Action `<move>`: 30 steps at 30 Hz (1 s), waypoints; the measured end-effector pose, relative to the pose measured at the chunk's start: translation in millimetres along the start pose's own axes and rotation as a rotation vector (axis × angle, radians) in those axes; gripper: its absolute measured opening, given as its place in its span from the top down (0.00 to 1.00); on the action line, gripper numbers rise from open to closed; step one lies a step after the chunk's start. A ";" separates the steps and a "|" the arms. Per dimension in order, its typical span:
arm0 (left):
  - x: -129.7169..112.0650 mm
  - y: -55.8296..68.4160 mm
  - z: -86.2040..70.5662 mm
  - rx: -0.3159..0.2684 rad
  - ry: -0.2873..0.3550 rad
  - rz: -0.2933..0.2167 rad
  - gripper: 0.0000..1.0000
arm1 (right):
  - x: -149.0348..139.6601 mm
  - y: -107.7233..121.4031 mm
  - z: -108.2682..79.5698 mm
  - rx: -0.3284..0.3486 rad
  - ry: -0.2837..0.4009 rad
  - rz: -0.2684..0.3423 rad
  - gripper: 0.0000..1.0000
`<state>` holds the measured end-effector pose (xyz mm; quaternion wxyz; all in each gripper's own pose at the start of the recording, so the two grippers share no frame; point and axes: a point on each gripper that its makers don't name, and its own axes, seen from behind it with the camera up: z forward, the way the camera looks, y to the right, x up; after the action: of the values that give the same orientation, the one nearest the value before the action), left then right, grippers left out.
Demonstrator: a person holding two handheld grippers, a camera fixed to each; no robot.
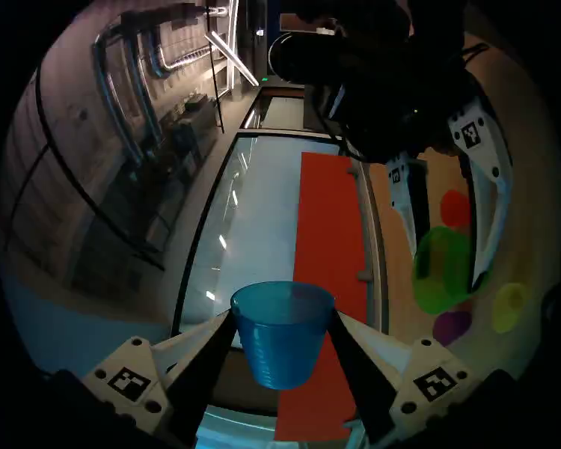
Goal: Pour water
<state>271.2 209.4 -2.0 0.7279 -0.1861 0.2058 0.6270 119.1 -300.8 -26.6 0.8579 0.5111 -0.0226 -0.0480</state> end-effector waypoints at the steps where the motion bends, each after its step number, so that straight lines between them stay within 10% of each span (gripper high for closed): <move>1: -2.0 -1.1 1.1 0.001 -0.003 -0.019 0.14 | -0.2 0.0 -0.1 -0.001 0.000 0.000 0.09; 30: -45.6 -21.0 16.2 0.011 -0.041 -0.837 0.14 | 2.7 2.8 -7.4 -0.017 0.003 -0.004 0.09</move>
<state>287.2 176.8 36.4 0.9249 -0.2370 0.1012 0.2797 122.6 -293.2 -27.7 0.8622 0.5039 -0.0198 -0.0492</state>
